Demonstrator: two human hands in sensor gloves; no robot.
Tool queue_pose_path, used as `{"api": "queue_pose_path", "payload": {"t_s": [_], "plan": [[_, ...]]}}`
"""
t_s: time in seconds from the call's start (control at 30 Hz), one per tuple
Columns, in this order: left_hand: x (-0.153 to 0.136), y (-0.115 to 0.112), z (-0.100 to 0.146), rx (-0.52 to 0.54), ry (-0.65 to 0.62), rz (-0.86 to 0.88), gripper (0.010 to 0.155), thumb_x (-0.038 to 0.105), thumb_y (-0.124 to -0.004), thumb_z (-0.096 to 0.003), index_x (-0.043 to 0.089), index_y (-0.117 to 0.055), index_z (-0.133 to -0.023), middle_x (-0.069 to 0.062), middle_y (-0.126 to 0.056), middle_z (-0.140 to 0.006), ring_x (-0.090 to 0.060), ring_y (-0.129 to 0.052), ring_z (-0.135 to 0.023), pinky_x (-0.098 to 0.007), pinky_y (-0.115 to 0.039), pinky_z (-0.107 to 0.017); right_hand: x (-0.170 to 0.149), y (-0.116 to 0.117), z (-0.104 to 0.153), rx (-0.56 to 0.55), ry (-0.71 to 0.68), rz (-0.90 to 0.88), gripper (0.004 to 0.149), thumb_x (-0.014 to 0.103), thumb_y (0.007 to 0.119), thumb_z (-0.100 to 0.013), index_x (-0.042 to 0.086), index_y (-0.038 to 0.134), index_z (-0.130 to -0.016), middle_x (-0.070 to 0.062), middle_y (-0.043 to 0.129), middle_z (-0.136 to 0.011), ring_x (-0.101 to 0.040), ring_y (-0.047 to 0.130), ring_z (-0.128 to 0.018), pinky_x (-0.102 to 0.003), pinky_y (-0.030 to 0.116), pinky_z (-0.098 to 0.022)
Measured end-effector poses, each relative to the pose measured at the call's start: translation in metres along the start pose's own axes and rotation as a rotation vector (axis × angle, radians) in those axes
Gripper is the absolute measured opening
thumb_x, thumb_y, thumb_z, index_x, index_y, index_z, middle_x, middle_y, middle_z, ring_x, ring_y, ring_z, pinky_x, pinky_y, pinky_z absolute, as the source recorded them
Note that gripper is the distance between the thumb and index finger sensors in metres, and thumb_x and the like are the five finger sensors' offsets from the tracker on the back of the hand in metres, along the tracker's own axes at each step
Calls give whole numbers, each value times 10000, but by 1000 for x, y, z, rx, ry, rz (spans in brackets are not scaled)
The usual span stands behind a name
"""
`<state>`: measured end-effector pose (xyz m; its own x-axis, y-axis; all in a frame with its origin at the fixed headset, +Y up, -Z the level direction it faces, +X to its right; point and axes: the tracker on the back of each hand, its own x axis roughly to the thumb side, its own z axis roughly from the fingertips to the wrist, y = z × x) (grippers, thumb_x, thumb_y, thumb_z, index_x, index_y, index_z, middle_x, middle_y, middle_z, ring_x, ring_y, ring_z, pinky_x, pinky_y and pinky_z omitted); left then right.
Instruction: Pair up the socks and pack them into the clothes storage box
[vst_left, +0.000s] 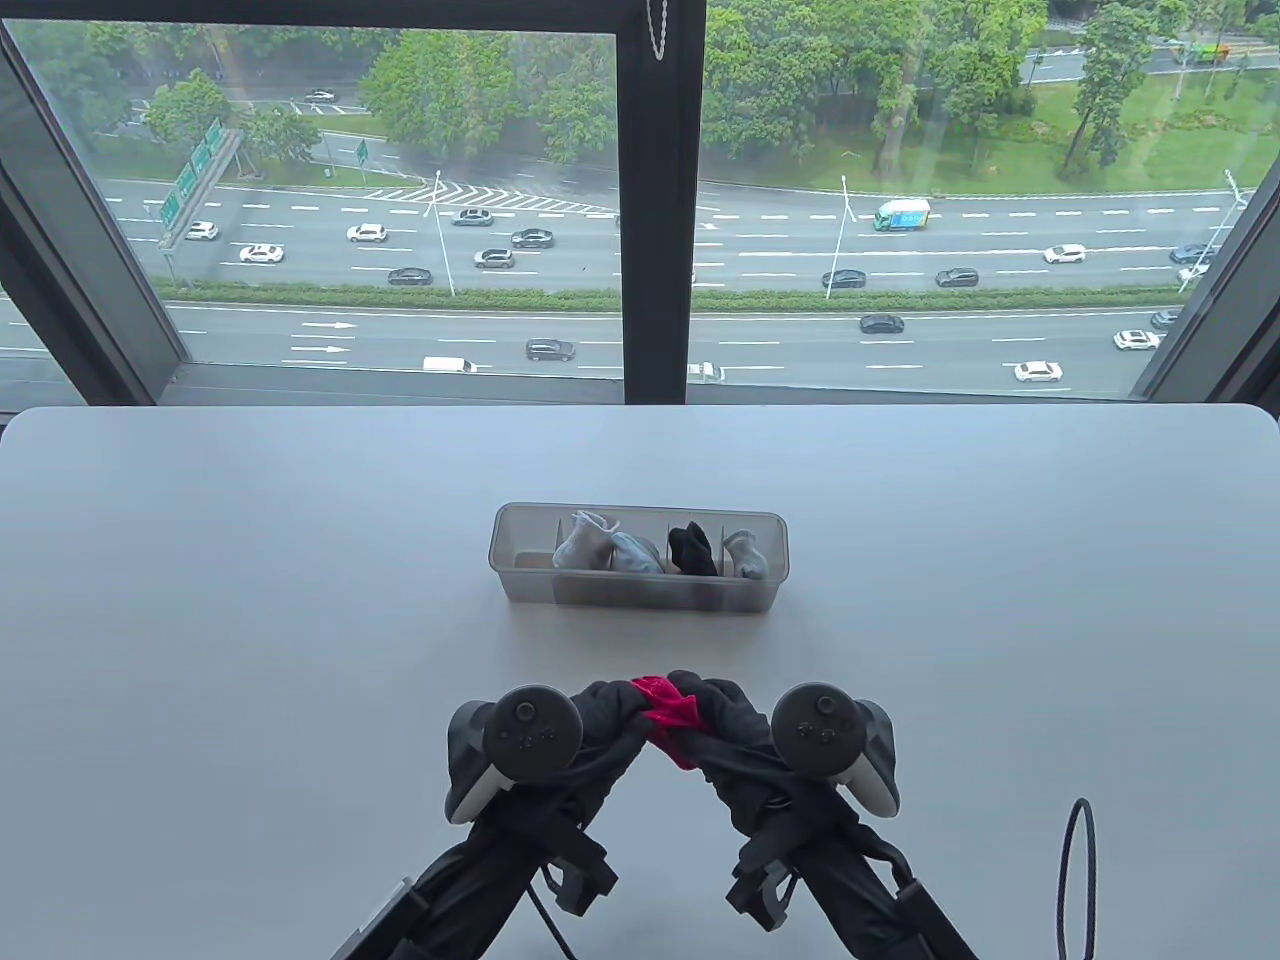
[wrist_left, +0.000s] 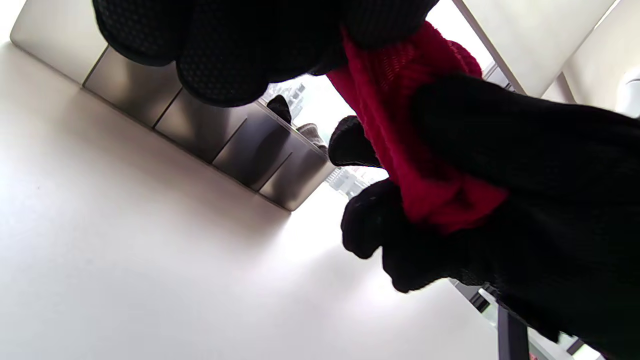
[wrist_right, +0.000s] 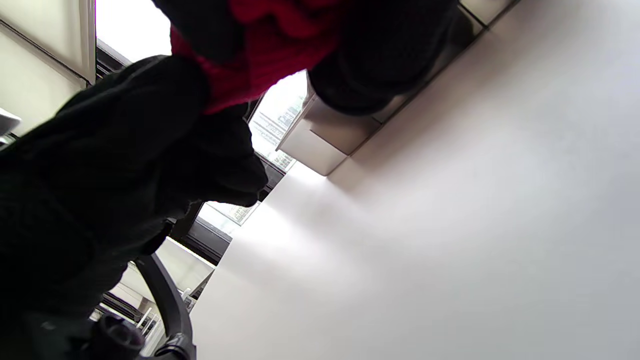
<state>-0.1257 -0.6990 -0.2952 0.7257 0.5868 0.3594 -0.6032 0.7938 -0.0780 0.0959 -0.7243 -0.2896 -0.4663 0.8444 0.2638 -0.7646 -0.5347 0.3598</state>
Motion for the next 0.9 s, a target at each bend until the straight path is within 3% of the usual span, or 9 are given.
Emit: {"api": "queue_pose_path", "payload": {"t_s": [0.1, 0.27, 0.47, 0.53, 0.57, 0.63, 0.73, 0.8, 0.9], "plan": [[-7, 2, 0, 42, 36, 1, 440, 258, -627, -577, 23, -695, -943, -194, -841, -757, -376, -925, -638, -605, -755, -559, 7, 2, -4, 70, -21, 62, 521, 299, 658, -634, 175, 520, -1122, -231, 554, -1087, -341, 848, -732, -375, 811, -511], [-9, 1, -3, 16, 19, 17, 422, 253, -620, -585, 75, -702, -959, -184, -828, -787, -383, -941, -642, -601, -772, -552, 7, 17, -9, 255, -3, 128, 510, 286, 657, -618, 263, 523, -1109, -262, 481, -1106, -382, 790, -778, -411, 779, -545], [14, -1, -1, -68, -139, 77, 407, 259, -624, -582, 176, -727, -967, -162, -699, -1016, -437, -798, -925, -653, -667, -687, 12, 26, -14, 353, 39, 239, 471, 309, 602, -630, 365, 422, -1062, -292, 349, -1113, -404, 707, -802, -441, 739, -575], [7, -5, -3, -133, -109, 218, 419, 258, -606, -594, 167, -687, -995, -157, -620, -1096, -452, -718, -997, -626, -655, -711, 14, 21, -11, 291, 16, 246, 487, 306, 611, -626, 349, 419, -1071, -276, 375, -1091, -395, 701, -807, -424, 731, -592], [5, -8, -3, -157, -89, 356, 448, 234, -581, -600, 158, -620, -1040, -182, -540, -1137, -463, -674, -1014, -619, -643, -717, 14, 17, -10, 189, 1, 223, 495, 309, 648, -614, 328, 456, -1070, -277, 471, -1056, -373, 747, -780, -399, 757, -573], [5, -10, -2, -177, -96, 490, 504, 231, -575, -600, 209, -514, -1100, -154, -391, -1202, -496, -573, -1048, -641, -568, -738, 11, 12, -9, 102, 3, 137, 515, 310, 745, -579, 295, 548, -1054, -263, 618, -998, -342, 837, -722, -374, 815, -521], [8, -11, 1, -161, -144, 344, 503, 219, -607, -594, 274, -548, -1091, -144, -446, -1190, -485, -641, -1010, -595, -643, -715, 6, 0, -5, 0, 28, 47, 513, 338, 848, -524, 249, 642, -986, -251, 759, -924, -303, 928, -649, -337, 878, -456], [9, -11, -1, -133, -126, 333, 488, 188, -607, -587, 257, -595, -1070, -190, -501, -1134, -483, -754, -859, -561, -720, -648, 3, -3, -3, -55, 35, 88, 516, 368, 860, -510, 240, 635, -956, -230, 788, -913, -271, 953, -636, -304, 901, -447], [2, -11, -1, -119, -65, 341, 485, 168, -576, -579, 202, -615, -1062, -266, -592, -1034, -454, -866, -720, -519, -823, -517, 3, -11, 0, -188, 62, -41, 673, 361, 849, -516, 133, 494, -1041, -237, 671, -997, -255, 951, -646, -292, 902, -461]]}}
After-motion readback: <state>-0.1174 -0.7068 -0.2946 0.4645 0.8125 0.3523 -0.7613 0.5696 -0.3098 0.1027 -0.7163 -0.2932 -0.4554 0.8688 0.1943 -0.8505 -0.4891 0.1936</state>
